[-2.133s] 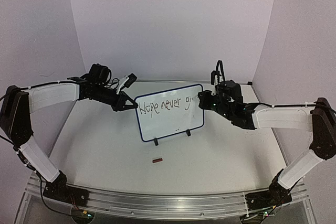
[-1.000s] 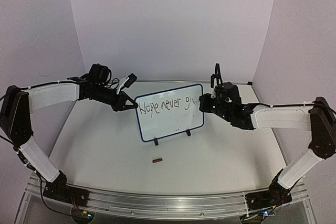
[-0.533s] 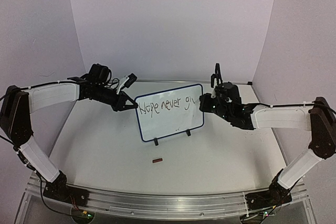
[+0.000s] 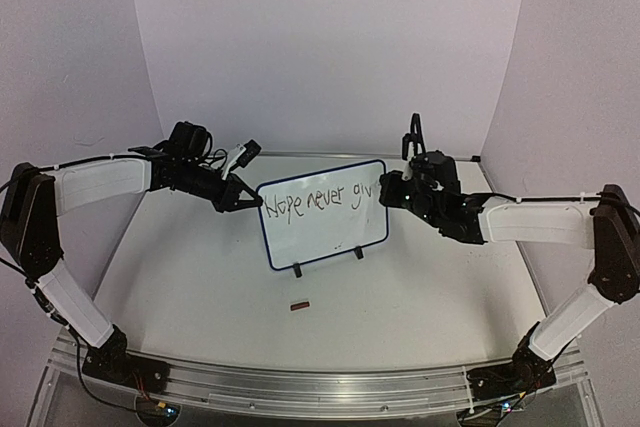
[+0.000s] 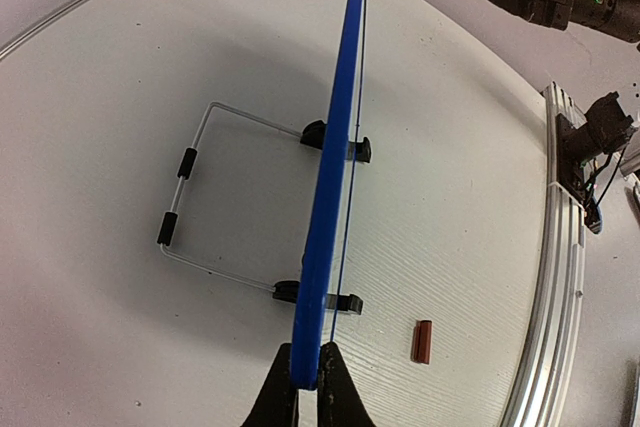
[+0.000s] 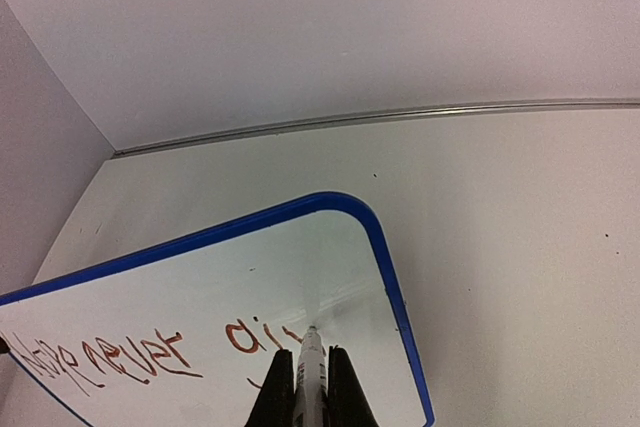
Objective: Write a sentence on the whiteboard
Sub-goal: Write on the whiteboard with the whiteboard marker without the cap.
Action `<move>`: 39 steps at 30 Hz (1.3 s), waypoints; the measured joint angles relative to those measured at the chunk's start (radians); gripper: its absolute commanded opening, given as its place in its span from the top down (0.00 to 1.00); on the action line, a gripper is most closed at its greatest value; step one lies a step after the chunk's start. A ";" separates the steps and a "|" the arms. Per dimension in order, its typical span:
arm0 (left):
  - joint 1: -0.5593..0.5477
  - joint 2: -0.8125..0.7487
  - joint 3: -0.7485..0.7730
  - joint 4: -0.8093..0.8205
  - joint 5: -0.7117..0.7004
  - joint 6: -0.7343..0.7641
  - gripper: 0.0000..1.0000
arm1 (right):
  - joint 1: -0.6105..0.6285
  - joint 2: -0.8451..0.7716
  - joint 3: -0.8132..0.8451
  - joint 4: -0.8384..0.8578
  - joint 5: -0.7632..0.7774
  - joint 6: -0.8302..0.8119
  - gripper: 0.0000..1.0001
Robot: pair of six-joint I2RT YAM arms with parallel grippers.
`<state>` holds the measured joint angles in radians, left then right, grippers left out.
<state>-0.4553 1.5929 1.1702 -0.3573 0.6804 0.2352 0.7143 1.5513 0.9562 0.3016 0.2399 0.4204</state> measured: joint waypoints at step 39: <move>0.000 0.000 0.000 0.000 -0.001 0.001 1.00 | 0.000 -0.041 -0.051 0.019 0.006 0.028 1.00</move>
<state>-0.4553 1.5929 1.1702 -0.3575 0.6796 0.2359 0.7139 1.5102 0.9049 0.3208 0.2462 0.4484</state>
